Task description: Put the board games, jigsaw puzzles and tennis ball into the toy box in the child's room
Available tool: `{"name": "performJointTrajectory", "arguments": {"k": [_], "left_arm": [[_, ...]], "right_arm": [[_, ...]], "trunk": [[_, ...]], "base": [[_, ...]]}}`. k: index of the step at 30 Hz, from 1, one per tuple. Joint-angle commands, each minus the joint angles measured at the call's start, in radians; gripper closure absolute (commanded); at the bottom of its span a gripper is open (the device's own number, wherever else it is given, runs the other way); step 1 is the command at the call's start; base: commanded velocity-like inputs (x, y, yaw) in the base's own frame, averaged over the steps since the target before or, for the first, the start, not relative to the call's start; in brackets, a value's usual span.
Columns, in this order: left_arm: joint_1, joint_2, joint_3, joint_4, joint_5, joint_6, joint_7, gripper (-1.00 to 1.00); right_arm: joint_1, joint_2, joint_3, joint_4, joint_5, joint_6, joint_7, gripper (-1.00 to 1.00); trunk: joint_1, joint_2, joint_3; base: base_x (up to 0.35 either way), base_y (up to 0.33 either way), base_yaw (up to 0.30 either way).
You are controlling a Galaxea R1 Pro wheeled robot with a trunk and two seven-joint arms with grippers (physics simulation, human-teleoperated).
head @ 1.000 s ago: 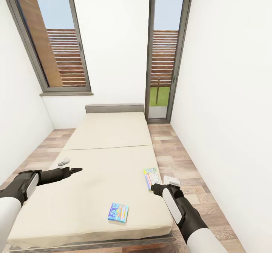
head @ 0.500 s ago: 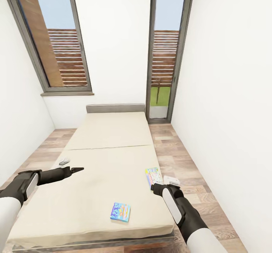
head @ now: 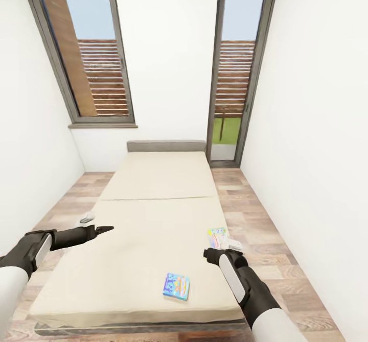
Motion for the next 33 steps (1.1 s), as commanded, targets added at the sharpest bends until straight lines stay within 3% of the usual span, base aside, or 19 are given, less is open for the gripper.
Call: {"name": "performJointTrajectory", "arguments": {"k": [1,13,33], "left_arm": [[-0.001,0.000,0.003,0.000,0.001,0.009,-0.003,-1.00],[-0.001,-0.001,0.003,0.000,0.001,0.009,-0.001,-1.00],[-0.001,-0.002,0.002,0.000,0.000,0.006,0.000,-1.00]], "right_arm": [[-0.001,-0.001,0.002,-0.001,-0.011,0.002,-0.010,-1.00],[0.000,-0.003,0.003,-0.001,-0.011,0.002,-0.010,-1.00],[-0.001,-0.008,0.002,0.000,-0.012,-0.008,-0.009,-1.00]], "trunk": [[0.001,-0.002,-0.002],[0.001,-0.002,-0.002],[0.001,-0.002,-0.002]], "base": [[0.000,0.104,0.261],[0.021,0.117,0.246],[0.163,0.083,-0.001]]}}
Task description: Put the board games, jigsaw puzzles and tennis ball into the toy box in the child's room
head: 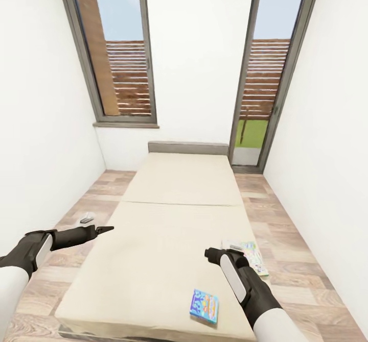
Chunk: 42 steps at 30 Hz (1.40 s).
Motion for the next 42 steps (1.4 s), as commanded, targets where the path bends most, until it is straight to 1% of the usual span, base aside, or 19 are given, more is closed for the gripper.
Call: {"name": "performJointTrajectory", "arguments": {"k": [1,8,18,30,33,34,35,38,39,40,41,42], "left_arm": [[-0.001,0.000,0.003,0.000,0.001,0.009,-0.003,-1.00],[-0.001,0.001,0.004,0.000,0.001,0.008,-0.005,-1.00],[-0.001,0.001,0.004,0.000,0.001,0.007,-0.006,-1.00],[-0.001,0.001,0.004,0.000,0.002,0.009,-0.014,-1.00],[0.000,0.005,0.006,0.000,0.002,0.010,-0.068,-1.00],[0.000,0.012,0.006,0.000,0.003,0.011,-0.114,-1.00],[0.001,0.026,0.005,0.000,0.003,0.012,-0.176,-1.00],[0.002,0.050,0.004,0.000,0.002,0.013,-0.288,-1.00],[0.002,0.065,0.004,0.000,0.001,0.014,-0.366,-1.00],[0.002,0.072,0.003,0.000,0.001,0.014,-0.403,-1.00],[0.002,0.085,0.003,0.000,0.001,0.014,-0.472,-1.00],[0.003,0.090,0.003,0.000,0.001,0.015,-0.502,-1.00]], "right_arm": [[-0.001,0.000,0.003,-0.001,-0.011,-0.001,-0.010,-1.00],[0.000,0.000,0.003,-0.001,-0.011,-0.010,-0.009,-1.00],[0.000,0.000,0.003,-0.001,-0.011,-0.011,-0.008,-1.00],[-0.001,0.000,0.002,-0.001,-0.011,-0.010,-0.008,-1.00],[-0.001,0.000,0.002,-0.001,-0.011,-0.011,-0.008,-1.00],[-0.001,0.000,0.002,-0.001,-0.011,-0.011,-0.008,-1.00],[-0.001,0.000,0.002,-0.001,-0.011,-0.010,-0.008,-1.00],[-0.001,0.000,0.002,-0.001,-0.011,-0.010,-0.008,-1.00],[-0.001,0.001,0.002,-0.001,-0.011,-0.010,-0.008,-1.00],[-0.001,0.001,0.002,0.000,-0.011,-0.010,-0.008,-1.00],[-0.001,0.001,0.002,0.000,-0.011,-0.010,-0.008,-1.00],[-0.001,0.001,0.002,0.000,-0.011,-0.010,-0.008,-1.00]], "trunk": [[0.001,-0.002,-0.002],[0.001,-0.002,-0.003],[0.001,-0.002,-0.005],[0.001,-0.002,-0.022],[0.001,-0.002,-0.027],[0.001,-0.002,-0.028],[0.001,-0.002,-0.030],[0.001,-0.002,-0.035],[0.001,-0.002,-0.036],[0.001,-0.002,-0.038],[0.001,-0.002,-0.040],[0.001,-0.002,-0.041]], "base": [[0.176,0.093,-0.183],[0.054,0.081,-0.178],[0.003,0.063,-0.019],[0.000,0.002,-0.012],[0.000,0.000,0.000],[0.000,0.000,0.000],[0.000,0.000,0.000],[0.000,0.000,0.000],[0.000,0.000,0.000],[0.000,0.000,0.000],[0.000,0.000,0.000],[0.000,0.000,0.000]]}}
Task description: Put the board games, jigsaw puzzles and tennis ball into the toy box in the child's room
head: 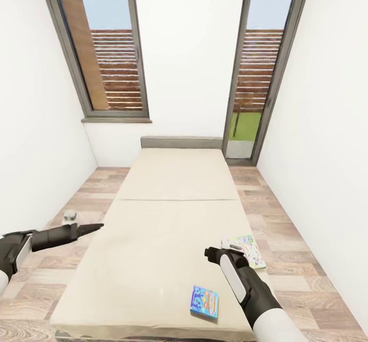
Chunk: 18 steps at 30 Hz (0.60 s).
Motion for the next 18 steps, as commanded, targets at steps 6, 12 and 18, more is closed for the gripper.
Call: {"name": "performJointTrajectory", "arguments": {"k": [6,12,18], "left_arm": [[0.006,0.024,0.001,0.000,0.000,0.013,-0.097,-1.00],[0.007,0.026,0.001,0.002,0.000,0.014,-0.097,-1.00],[0.007,0.027,0.002,0.003,0.000,0.014,-0.097,-1.00]], "right_arm": [[-0.001,0.001,0.003,0.000,-0.010,0.001,-0.010,-1.00],[-0.001,0.000,0.003,0.001,-0.010,0.001,-0.010,-1.00],[-0.001,0.000,0.003,0.002,-0.010,0.001,-0.010,-1.00]], "trunk": [[0.001,-0.002,-0.012],[0.001,-0.002,-0.022],[0.001,-0.002,-0.032]], "base": [[0.000,0.000,0.000],[0.000,0.000,0.000],[0.000,0.000,0.000]]}}
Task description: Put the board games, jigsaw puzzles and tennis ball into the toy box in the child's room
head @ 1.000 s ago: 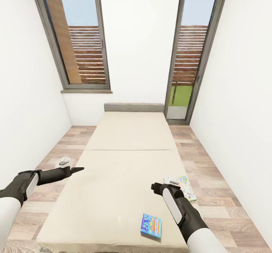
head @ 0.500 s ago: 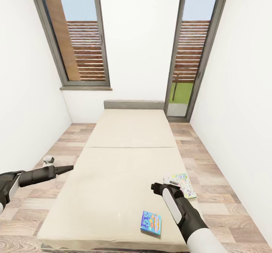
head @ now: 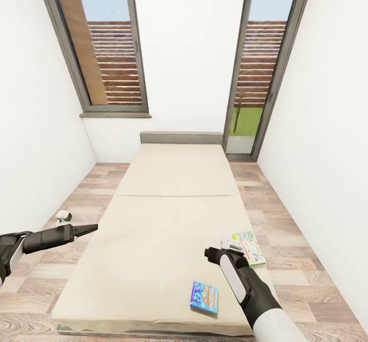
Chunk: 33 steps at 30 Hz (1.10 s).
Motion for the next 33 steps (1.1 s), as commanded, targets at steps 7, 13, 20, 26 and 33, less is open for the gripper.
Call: {"name": "performJointTrajectory", "arguments": {"k": [7,13,20,26,33], "left_arm": [[-0.001,0.000,0.000,0.000,-0.001,0.011,-0.004,-1.00],[-0.001,-0.001,0.000,0.000,-0.001,0.012,-0.004,-1.00],[-0.001,-0.001,-0.001,0.000,-0.001,0.012,-0.004,-1.00],[-0.001,-0.001,0.000,0.001,-0.001,0.012,-0.004,-1.00],[-0.001,-0.001,0.000,0.002,-0.001,0.012,-0.004,-1.00]], "right_arm": [[-0.001,-0.002,0.003,-0.001,-0.010,0.002,-0.010,-1.00],[-0.001,-0.002,0.001,-0.001,-0.010,0.002,-0.010,-1.00],[-0.001,-0.002,0.001,0.001,-0.010,0.001,-0.010,-1.00],[-0.001,-0.002,0.001,0.002,-0.010,0.001,-0.010,-1.00],[-0.001,-0.002,0.001,0.003,-0.009,-0.021,-0.010,-1.00]], "trunk": [[0.001,-0.002,-0.014],[0.001,-0.002,-0.024],[0.001,-0.002,-0.035],[0.001,-0.002,-0.045],[0.001,-0.002,-0.056]], "base": [[0.000,0.000,0.000],[0.000,0.000,0.000],[0.000,0.000,0.000],[0.000,0.000,0.000],[0.000,0.000,0.000]]}}
